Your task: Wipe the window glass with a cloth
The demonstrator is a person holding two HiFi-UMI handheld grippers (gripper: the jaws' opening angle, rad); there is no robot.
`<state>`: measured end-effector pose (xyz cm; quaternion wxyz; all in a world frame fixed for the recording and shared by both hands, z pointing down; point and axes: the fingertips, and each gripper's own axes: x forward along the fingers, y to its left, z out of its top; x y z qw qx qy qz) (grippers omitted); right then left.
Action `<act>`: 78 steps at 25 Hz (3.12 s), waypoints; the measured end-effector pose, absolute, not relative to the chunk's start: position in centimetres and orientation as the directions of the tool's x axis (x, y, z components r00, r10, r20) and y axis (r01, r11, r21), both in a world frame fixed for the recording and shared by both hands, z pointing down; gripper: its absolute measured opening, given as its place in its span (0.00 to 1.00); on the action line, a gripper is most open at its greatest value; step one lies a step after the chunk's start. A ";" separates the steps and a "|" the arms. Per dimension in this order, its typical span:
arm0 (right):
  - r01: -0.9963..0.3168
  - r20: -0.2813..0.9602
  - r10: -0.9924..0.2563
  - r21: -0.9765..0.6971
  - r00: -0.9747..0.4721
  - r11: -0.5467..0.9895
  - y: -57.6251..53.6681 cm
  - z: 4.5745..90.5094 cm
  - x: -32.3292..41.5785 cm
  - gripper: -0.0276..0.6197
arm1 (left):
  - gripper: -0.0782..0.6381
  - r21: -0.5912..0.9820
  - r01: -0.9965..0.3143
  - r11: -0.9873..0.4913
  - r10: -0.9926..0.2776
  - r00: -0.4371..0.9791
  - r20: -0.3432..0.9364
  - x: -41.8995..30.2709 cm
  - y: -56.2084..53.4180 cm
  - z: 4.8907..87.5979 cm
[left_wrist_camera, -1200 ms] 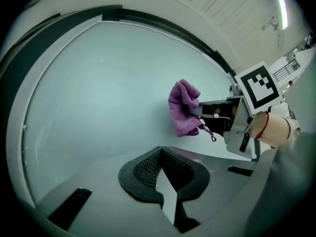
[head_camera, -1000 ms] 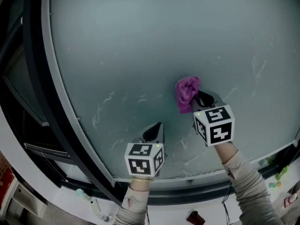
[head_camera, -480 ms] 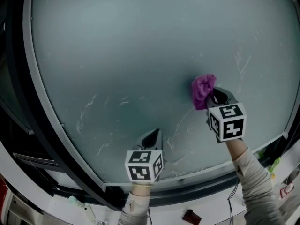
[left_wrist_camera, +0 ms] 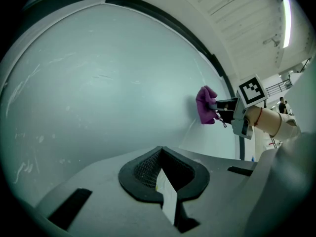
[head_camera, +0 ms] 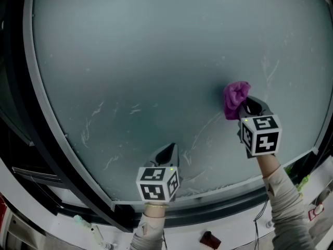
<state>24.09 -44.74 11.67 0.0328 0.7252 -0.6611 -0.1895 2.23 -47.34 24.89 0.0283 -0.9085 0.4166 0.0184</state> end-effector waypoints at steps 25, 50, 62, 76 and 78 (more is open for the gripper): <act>-0.875 -0.166 -0.875 0.263 -0.455 0.406 -46.1 21.0 -3.1 0.12 | 0.12 -0.010 -0.924 -0.383 -0.921 0.383 -0.066 -15.5 -45.3 27.1; -0.867 -0.081 -0.880 0.233 -0.468 0.440 -50.5 25.3 -6.3 0.12 | 0.12 0.026 -0.949 -0.313 -0.950 0.313 -0.001 -18.8 -46.5 30.5; -0.940 -0.108 -0.948 0.207 -0.298 0.272 -48.8 25.0 4.3 0.12 | 0.12 0.006 -0.872 -0.490 -0.872 0.490 0.010 -8.8 -47.9 30.6; -0.982 -0.096 -0.994 0.188 -0.044 0.025 -46.7 25.5 18.0 0.12 | 0.12 -0.017 -0.735 -0.678 -0.735 0.678 0.002 3.9 -47.6 30.1; -0.983 -0.092 -0.996 0.186 -0.009 -0.008 -46.3 25.6 19.8 0.12 | 0.12 -0.018 -0.719 -0.695 -0.719 0.695 0.002 5.3 -47.4 30.1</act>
